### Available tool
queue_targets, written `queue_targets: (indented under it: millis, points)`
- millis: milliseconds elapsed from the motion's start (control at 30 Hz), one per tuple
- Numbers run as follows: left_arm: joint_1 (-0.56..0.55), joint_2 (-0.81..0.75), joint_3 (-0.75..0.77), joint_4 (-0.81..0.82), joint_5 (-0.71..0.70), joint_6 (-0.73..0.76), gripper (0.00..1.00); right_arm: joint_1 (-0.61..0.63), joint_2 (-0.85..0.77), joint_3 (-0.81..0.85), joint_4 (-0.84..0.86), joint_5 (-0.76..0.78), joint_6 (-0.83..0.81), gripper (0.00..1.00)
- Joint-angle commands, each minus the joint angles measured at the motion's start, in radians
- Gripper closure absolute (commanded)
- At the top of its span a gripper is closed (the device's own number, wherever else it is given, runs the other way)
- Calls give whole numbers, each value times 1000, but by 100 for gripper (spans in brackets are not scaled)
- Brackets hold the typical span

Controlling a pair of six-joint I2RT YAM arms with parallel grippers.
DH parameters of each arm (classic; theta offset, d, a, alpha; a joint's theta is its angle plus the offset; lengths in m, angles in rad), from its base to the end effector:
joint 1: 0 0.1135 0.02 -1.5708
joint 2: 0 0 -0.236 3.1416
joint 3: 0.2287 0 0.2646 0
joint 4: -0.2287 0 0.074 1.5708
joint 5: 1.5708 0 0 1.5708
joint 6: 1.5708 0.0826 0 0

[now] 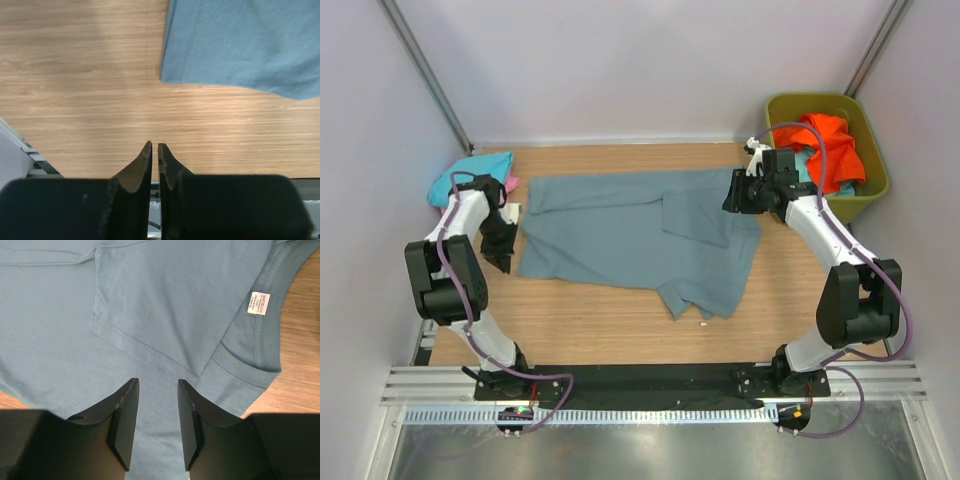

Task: Fold and stack the t-shirts
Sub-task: Fold the tshirt

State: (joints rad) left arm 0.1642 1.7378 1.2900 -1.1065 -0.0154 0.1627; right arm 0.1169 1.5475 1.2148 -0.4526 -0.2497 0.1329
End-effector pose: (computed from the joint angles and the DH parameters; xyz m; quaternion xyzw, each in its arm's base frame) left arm 0.3156 0.0536 0.1321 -0.0008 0.9999 0.0089 0.0069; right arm 0.3816 0.0654 0.2131 -0.0403 0.9170 0.1615 0.3625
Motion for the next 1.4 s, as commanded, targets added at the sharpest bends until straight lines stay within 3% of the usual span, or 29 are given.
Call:
queue_targets:
  millis: [0, 200, 367, 567, 1100, 1367]
  points:
    - [-3, 31, 89, -19, 100, -3, 85, 3, -3, 2, 40, 10, -30, 56]
    - [-32, 80, 170, -6, 206, -28, 56, 3, 54, 29, 66, 110, -104, 42]
    - [-68, 159, 213, 0, 277, -60, 48, -3, 143, 94, 78, 122, -99, 41]
    - [-98, 239, 204, 2, 325, -89, 48, -34, 287, 187, 86, 122, -69, 41]
    - [-100, 324, 120, 51, 112, -115, 48, -42, 557, 385, 69, 90, -81, 41]
    - [-98, 263, 88, 40, 52, -121, 48, -45, 724, 573, 46, 112, -105, 40]
